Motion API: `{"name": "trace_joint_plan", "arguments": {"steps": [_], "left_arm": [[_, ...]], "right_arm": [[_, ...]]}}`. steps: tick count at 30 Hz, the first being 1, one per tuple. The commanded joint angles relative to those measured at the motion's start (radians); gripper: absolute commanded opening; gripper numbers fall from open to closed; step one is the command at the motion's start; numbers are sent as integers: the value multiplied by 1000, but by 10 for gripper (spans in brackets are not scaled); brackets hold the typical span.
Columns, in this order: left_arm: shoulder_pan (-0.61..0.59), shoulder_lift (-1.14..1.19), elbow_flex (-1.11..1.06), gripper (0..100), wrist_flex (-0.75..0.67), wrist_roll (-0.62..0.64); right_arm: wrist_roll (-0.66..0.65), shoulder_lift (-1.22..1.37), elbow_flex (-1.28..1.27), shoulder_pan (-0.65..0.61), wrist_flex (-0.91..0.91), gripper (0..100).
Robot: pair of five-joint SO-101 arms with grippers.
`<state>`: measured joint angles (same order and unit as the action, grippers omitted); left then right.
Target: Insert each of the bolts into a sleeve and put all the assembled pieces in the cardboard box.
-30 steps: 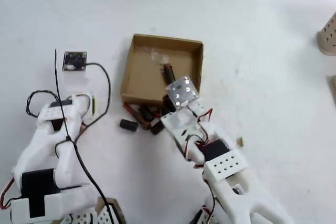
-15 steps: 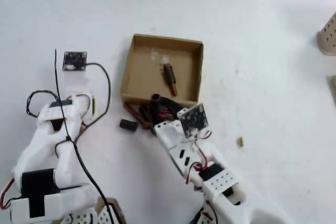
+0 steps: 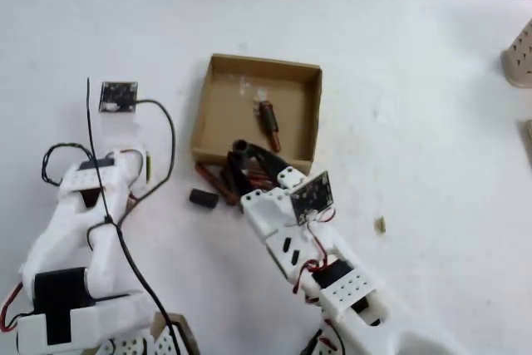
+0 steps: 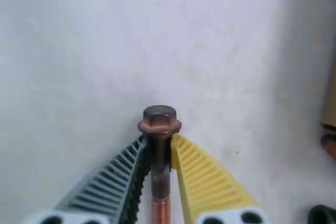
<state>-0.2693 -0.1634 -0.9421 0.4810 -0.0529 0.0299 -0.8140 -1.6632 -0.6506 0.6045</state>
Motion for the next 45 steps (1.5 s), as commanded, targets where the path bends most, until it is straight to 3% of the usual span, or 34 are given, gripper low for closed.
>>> {"name": "trace_joint_plan", "arguments": {"steps": [1,8,14,21,31,37,45], "left_arm": [[-13,-48,6,20,-31,2],[-13,-48,6,20,-31,2],[-13,-48,6,20,-31,2],[-8,-48,6,20,-31,0],[-12,-48,-9,20,-94,0],[-7,-58,-89,20,-250,6],[-2,-58,-124,20,-342,8]], "right_arm": [[11,-16,8,1,30,17],[11,127,83,36,84,17],[8,499,140,51,456,17],[12,854,180,-21,723,17],[14,1033,68,-139,987,17],[14,1052,44,-142,1017,17],[14,1052,20,-130,1018,17]]}}
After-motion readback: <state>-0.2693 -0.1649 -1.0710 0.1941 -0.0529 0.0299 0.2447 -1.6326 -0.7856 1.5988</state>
